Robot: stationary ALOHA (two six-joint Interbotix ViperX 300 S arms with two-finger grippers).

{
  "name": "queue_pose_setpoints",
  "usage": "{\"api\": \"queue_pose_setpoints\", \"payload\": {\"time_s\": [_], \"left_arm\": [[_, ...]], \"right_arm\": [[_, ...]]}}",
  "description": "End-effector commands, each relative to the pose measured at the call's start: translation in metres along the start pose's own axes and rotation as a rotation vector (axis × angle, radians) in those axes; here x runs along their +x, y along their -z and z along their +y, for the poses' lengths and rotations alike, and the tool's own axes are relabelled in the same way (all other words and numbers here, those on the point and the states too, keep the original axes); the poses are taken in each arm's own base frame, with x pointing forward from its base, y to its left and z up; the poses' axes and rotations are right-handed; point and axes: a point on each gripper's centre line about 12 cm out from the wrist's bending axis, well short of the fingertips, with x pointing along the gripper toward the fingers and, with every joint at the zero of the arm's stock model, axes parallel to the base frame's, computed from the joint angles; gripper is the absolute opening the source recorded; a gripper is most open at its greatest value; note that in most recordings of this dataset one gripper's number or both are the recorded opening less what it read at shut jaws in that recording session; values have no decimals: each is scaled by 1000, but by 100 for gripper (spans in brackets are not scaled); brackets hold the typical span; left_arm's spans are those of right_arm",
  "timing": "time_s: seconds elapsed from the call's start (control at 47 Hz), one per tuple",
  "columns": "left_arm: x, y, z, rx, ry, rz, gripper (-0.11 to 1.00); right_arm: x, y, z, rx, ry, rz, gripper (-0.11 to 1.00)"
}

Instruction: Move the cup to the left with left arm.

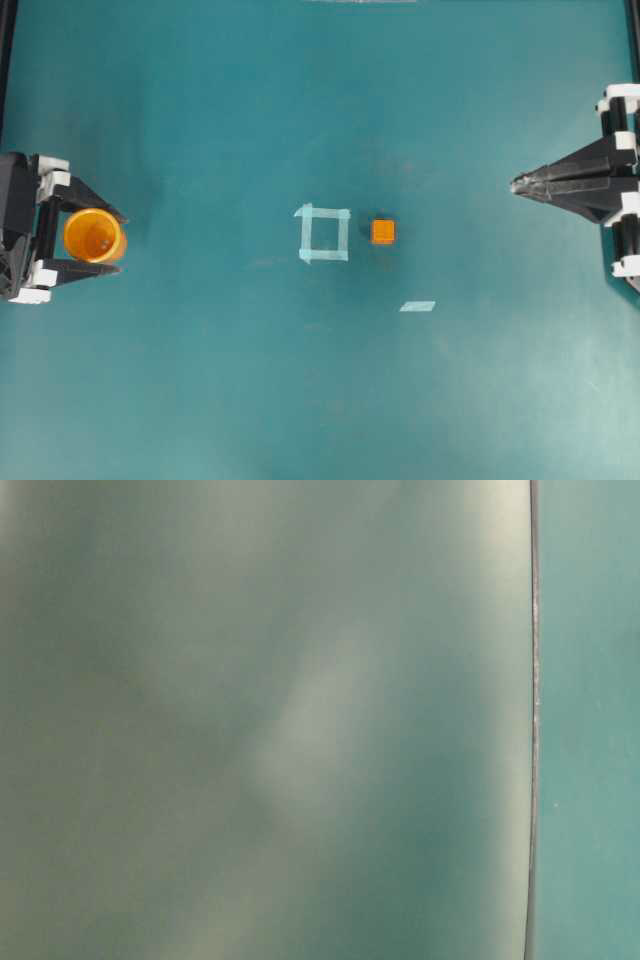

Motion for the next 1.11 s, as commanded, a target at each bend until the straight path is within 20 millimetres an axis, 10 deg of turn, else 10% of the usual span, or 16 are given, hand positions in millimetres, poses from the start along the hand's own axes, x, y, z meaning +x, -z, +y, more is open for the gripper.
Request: {"api": "queue_pose_setpoints", "payload": {"time_s": [0.0, 1.084], "left_arm": [[1, -4, -1, -2, 3, -11, 67], [-2, -4, 2, 1, -12, 5, 67]], "right_arm": [[2, -15, 0, 5, 2, -35, 0], [2, -10, 0, 2, 2, 2, 0]]}}
